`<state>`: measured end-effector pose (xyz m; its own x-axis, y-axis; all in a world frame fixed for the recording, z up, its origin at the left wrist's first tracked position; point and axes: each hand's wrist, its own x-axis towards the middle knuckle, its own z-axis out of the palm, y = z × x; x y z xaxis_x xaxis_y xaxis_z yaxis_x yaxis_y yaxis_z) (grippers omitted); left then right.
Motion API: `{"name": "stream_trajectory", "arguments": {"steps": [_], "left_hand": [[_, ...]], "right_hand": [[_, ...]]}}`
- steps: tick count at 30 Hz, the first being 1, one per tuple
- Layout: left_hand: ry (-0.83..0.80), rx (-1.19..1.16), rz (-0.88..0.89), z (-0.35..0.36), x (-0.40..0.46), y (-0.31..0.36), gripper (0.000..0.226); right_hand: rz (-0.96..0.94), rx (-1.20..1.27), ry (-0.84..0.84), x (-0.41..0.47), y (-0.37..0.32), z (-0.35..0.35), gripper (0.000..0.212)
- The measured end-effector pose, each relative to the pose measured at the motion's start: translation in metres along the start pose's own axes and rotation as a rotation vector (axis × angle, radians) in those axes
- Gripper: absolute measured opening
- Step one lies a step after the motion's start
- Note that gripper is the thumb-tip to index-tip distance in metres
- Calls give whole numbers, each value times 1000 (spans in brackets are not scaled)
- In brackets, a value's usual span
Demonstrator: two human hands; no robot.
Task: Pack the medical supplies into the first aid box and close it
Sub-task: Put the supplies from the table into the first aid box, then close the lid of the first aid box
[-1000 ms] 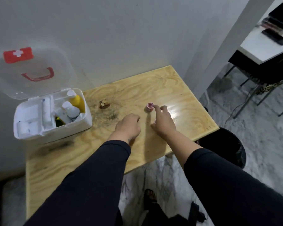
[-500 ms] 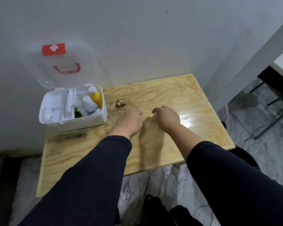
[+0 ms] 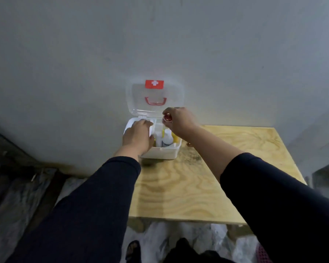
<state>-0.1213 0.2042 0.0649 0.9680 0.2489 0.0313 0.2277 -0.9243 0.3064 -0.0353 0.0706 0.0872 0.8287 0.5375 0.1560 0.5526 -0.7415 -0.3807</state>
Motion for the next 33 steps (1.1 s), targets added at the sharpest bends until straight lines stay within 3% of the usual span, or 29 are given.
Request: {"name": "stream_trajectory", "arguments": {"steps": [4,7,14,25,28,30,33], "left_hand": [[-59,0,-79,-3,2,-59,68],[-123,-164,-144,2,13,-92,80],[-287,-379,6,17,40,-127,88],[-319,-424,61,23,45,-135,89],[-329,-438,52,21,45,-134,91],[-337,-442,59,19,45,-133,90],[-350,-446,74,19,42,-134,94]], "right_hand": [[-22,8,-60,29,-43,33,31],[-29,-22,-138,53,-61,58,33],[-19,-147,-313,93,-76,98,33],[67,91,-213,83,-69,98,45],[4,-8,-82,79,-70,80,38],[-116,-130,133,78,-73,64,30],[-133,-320,423,82,-71,41,44]]}}
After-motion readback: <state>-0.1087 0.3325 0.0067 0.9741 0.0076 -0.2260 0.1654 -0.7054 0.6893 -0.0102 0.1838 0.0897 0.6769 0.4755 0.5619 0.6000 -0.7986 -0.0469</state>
